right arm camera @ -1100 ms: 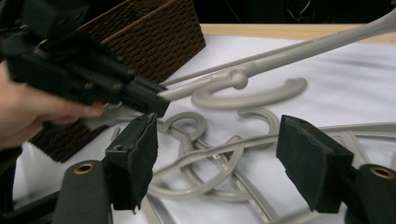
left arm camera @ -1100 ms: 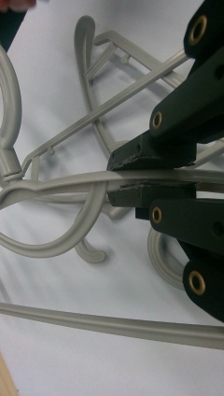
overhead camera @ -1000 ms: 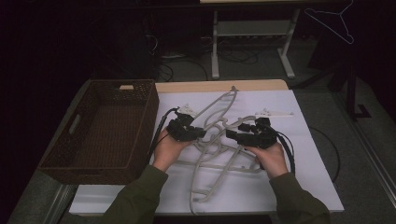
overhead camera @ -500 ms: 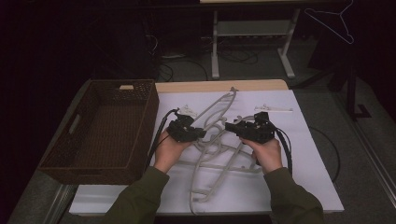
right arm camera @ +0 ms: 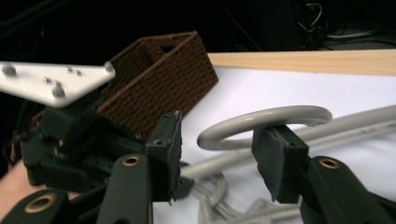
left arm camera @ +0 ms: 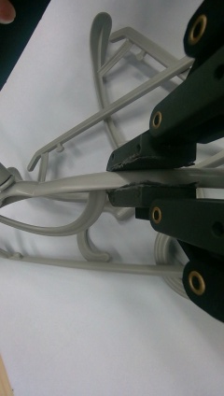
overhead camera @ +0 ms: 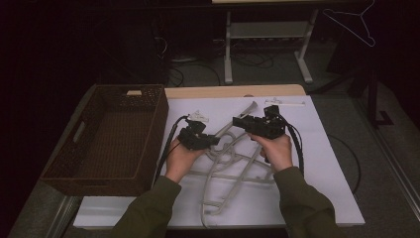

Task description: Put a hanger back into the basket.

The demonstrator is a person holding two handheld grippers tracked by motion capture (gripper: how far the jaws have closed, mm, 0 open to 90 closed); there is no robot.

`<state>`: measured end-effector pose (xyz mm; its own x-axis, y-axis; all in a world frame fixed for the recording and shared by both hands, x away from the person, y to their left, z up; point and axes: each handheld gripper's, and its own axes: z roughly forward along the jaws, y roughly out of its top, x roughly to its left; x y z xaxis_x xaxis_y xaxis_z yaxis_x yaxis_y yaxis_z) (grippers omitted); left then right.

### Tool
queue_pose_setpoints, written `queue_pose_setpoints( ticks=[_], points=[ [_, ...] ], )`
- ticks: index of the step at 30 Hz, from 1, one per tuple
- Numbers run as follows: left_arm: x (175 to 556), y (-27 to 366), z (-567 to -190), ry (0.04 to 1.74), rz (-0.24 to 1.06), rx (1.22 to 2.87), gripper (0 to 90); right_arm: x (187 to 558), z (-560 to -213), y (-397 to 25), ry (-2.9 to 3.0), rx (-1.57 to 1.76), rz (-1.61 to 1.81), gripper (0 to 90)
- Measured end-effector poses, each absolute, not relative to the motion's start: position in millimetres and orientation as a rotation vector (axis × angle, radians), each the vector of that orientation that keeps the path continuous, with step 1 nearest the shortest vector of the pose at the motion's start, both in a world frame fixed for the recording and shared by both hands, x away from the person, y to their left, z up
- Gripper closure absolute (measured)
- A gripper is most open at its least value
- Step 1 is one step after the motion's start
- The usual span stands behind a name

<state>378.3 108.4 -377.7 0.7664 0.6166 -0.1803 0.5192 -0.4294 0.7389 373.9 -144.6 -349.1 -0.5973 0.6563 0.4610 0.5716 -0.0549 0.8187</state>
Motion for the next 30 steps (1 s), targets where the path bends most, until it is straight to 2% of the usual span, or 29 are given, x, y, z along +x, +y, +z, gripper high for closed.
queue_pose_setpoints(
  ticks=[2, 8, 17, 19, 20, 22, 23, 26, 30],
  points=[
    [378.2, 108.5, -377.6, 0.851, 0.144, 2.113, 82.0, 375.4, -348.4, -142.7, 2.098, 1.38, 1.765, 52.7],
    [379.7, 111.0, -375.6, 0.857, 0.142, 2.086, 81.7, 386.3, -345.4, -132.0, 2.106, 1.346, 1.776, 67.9],
    [379.3, 111.8, -374.3, 0.854, 0.136, 2.047, 80.1, 395.7, -341.0, -128.6, 2.141, 1.311, 1.822, 72.9],
    [378.6, 111.4, -372.5, 0.843, 0.138, 2.04, 77.5, 398.7, -338.7, -128.3, 2.151, 1.297, 1.829, 73.6],
    [377.9, 111.2, -371.4, 0.836, 0.144, 2.041, 71.1, 401.1, -336.3, -128.4, 2.165, 1.279, 1.839, 74.3],
    [376.3, 111.9, -368.5, 0.824, 0.15, 2.033, 64.3, 402.1, -334.5, -128.8, 2.172, 1.274, 1.84, 74.5],
    [375.4, 112.6, -367.2, 0.823, 0.152, 2.023, 64.3, 403.3, -332.8, -129.1, 2.177, 1.263, 1.841, 74.6],
    [372.2, 118.0, -359.1, 0.794, 0.152, 2.002, 54.8, 406.5, -327.0, -130.9, 2.219, 1.234, 1.818, 74.6],
    [366.0, 127.4, -346.2, 0.774, 0.161, 1.968, 52.1, 408.1, -318.0, -131.6, 2.263, 1.191, 1.822, 74.9]
  ],
)
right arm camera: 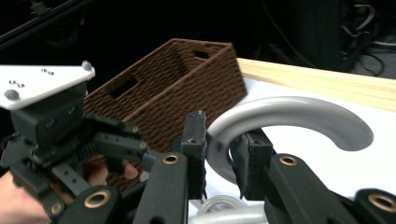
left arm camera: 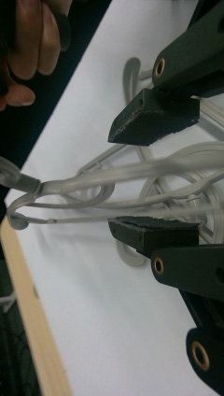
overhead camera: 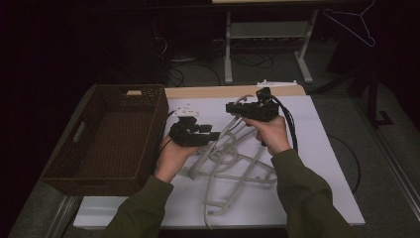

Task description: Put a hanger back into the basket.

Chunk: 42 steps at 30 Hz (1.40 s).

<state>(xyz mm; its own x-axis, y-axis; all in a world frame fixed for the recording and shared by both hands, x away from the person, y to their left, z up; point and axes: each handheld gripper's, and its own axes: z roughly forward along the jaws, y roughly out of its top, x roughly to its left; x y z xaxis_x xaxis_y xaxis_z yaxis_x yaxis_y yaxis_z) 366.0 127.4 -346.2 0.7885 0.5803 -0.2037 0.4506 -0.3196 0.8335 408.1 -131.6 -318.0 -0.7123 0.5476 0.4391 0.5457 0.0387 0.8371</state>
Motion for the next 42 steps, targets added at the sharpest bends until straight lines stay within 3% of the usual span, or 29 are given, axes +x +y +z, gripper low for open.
queue_pose_setpoints(
  ticks=[8, 26, 42],
  points=[
    [354.4, 149.7, -327.4, 0.78, 0.211, 1.923, 56.1, 405.4, -300.1, -129.8, 2.422, 1.015, 1.833, 75.1],
    [349.8, 160.1, -344.0, 0.838, 0.2, 1.949, 57.8, 385.8, -294.3, -110.2, 2.865, 0.54, 1.953, 74.6],
    [353.5, 153.7, -362.9, 0.843, 0.18, 2.007, 56.7, 384.6, -310.2, -117.3, 2.95, 0.507, 1.868, 72.5]
  ],
)
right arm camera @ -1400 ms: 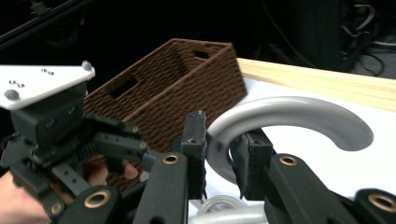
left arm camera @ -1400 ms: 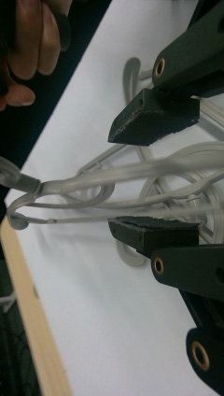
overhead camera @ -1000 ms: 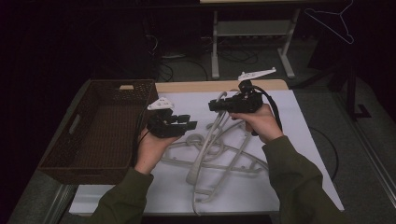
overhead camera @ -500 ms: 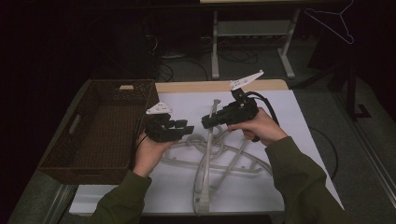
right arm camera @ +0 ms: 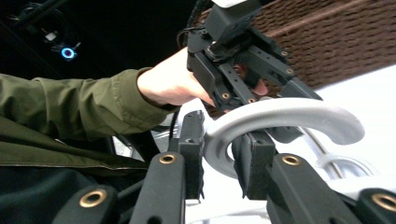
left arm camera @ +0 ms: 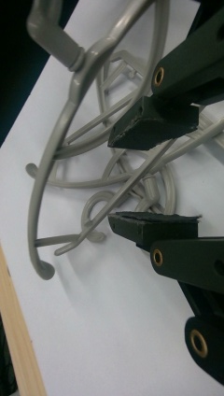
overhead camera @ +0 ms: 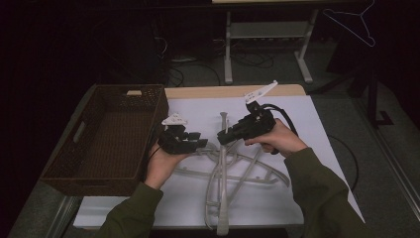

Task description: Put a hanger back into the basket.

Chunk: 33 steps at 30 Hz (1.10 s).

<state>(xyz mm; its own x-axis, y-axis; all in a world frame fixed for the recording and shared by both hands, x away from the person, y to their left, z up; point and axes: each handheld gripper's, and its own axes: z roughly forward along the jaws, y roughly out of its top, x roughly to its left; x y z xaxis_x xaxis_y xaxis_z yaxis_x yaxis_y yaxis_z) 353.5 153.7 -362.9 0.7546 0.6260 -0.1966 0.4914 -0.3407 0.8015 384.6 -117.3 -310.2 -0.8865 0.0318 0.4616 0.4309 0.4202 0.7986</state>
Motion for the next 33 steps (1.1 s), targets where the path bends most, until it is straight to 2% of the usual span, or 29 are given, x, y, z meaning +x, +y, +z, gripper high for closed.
queue_pose_setpoints(
  ticks=[5, 16, 23, 26, 33],
  points=[
    [353.1, 152.2, -364.1, 0.839, 0.176, 2.011, 56.1, 383.7, -313.3, -134.3, -2.308, -0.436, -1.473, 70.1],
    [352.3, 147.4, -369.0, 0.827, 0.165, 2.039, 54.0, 383.4, -342.0, -189.0, -2.37, -0.674, -1.41, 58.2],
    [352.1, 145.9, -371.4, 0.829, 0.152, 2.05, 53.3, 384.7, -376.7, -217.1, -2.479, -0.864, -1.248, 45.2],
    [352.3, 144.6, -372.7, 0.827, 0.149, 2.054, 53.0, 385.8, -396.1, -224.4, -2.578, -0.976, -1.111, 35.3],
    [352.9, 145.4, -374.1, 0.83, 0.15, 2.062, 52.8, 382.5, -411.1, -243.3, -2.672, -1.156, -1.001, 22.8]
  ],
)
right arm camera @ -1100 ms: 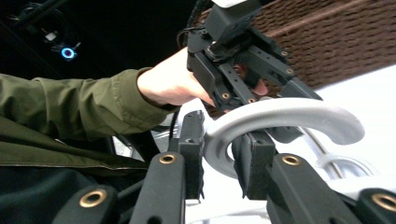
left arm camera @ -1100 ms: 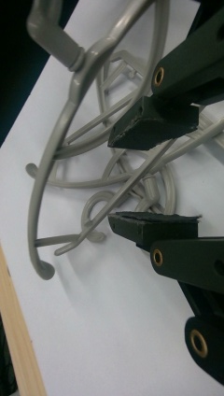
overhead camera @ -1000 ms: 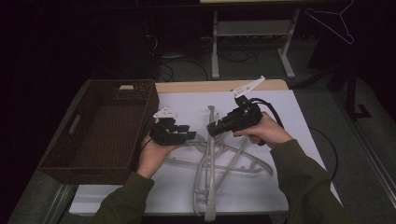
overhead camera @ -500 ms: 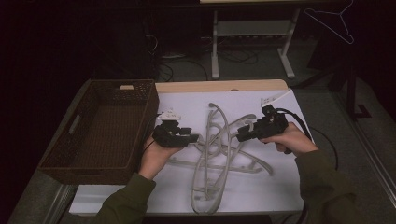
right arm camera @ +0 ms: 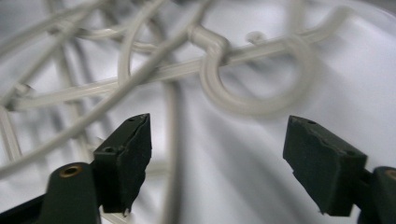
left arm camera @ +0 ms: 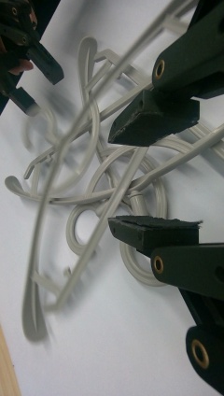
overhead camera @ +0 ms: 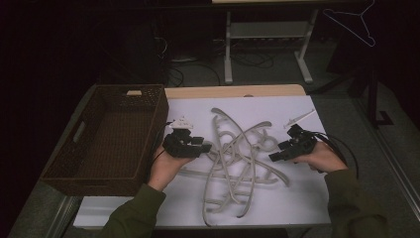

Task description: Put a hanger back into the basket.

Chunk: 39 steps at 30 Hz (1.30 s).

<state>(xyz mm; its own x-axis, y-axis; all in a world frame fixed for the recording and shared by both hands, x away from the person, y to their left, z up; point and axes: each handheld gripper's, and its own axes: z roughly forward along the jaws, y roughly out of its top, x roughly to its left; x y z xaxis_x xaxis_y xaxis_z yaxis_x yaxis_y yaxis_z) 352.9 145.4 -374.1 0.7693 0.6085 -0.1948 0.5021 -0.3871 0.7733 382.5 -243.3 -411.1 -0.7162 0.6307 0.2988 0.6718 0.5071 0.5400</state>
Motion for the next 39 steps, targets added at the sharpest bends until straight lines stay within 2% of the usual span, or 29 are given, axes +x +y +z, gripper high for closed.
queue_pose_setpoints(
  ticks=[4, 7, 9, 12, 15, 23, 32, 39],
  points=[
    [353.0, 145.4, -374.7, 0.835, 0.151, 2.061, 52.7, 375.8, -408.7, -253.5, -2.642, -1.235, -1.077, 23.8],
    [353.1, 145.5, -374.9, 0.831, 0.153, 2.066, 51.6, 361.4, -398.8, -249.6, -2.617, -1.289, -1.178, 28.9],
    [352.7, 145.3, -375.2, 0.829, 0.155, 2.064, 49.3, 345.6, -392.8, -231.8, -2.609, -1.333, -1.249, 34.8],
    [351.8, 145.7, -376.4, 0.823, 0.158, 2.066, 47.1, 339.2, -392.7, -219.5, -2.612, -1.361, -1.26, 37.4],
    [351.7, 146.8, -377.3, 0.816, 0.153, 2.059, 39.5, 328.5, -395.7, -194.6, -2.577, -1.411, -1.261, 45.4],
    [352.5, 151.5, -377.5, 0.794, 0.15, 2.023, 25.7, 320.8, -404.5, -171.7, -2.634, -1.427, -1.176, 50.6],
    [352.3, 153.3, -376.3, 0.789, 0.149, 2.008, 24.8, 314.5, -417.3, -156.7, -2.671, -1.44, -1.051, 58.3],
    [352.3, 153.6, -376.9, 0.793, 0.144, 2.008, 24.9, 319.0, -419.2, -162.5, -2.671, -1.503, -1.017, 64.2]
  ],
)
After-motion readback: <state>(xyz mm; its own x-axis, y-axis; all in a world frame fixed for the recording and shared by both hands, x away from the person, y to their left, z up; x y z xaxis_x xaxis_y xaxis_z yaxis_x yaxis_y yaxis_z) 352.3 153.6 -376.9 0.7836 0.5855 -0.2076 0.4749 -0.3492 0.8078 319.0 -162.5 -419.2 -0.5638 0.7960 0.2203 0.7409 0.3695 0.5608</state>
